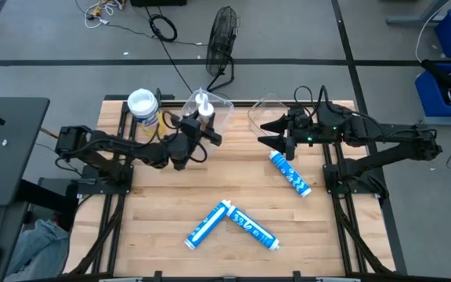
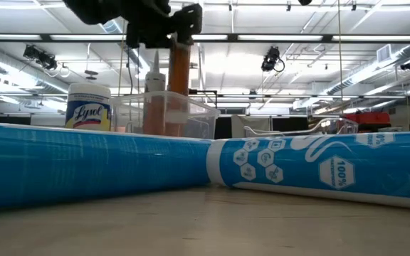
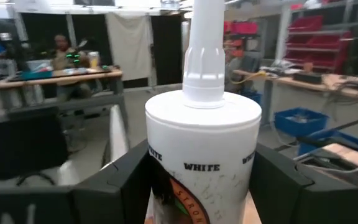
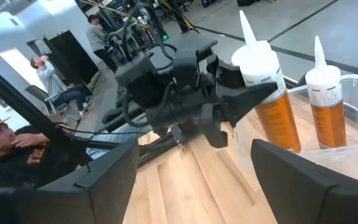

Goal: Pick & place silicon tubes, Sealant and Lysol wipes
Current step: Put the orange sealant into the left transparent bin

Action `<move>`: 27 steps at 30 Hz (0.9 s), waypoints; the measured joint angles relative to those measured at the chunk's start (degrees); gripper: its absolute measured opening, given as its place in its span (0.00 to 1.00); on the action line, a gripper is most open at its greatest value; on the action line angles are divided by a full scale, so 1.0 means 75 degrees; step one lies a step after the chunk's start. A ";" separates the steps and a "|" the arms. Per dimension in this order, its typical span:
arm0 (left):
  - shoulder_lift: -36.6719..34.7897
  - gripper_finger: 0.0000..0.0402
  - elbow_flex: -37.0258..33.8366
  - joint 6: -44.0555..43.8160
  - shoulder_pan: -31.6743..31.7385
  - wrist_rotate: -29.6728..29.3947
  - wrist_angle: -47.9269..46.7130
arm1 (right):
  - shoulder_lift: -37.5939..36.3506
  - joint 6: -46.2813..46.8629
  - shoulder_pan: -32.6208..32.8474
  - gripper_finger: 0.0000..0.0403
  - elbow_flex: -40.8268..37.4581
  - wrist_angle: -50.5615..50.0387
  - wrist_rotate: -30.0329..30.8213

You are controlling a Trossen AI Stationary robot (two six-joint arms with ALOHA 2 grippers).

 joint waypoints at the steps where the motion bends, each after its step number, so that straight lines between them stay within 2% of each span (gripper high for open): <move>1: 0.0059 0.55 -0.0050 -0.0078 -0.0025 -0.0160 0.0064 | 0.0000 -0.0002 0.0000 0.78 0.0000 0.0001 0.0000; 16: 0.1219 0.55 -0.0247 -0.0210 -0.0219 -0.0920 0.0876 | 0.0238 -0.0015 -0.0061 0.78 -0.0009 -0.0124 0.0003; 27: 0.1976 0.55 -0.0244 -0.1319 -0.0193 -0.1604 0.0860 | 0.0280 0.0003 -0.0064 0.78 -0.0009 -0.0170 0.0006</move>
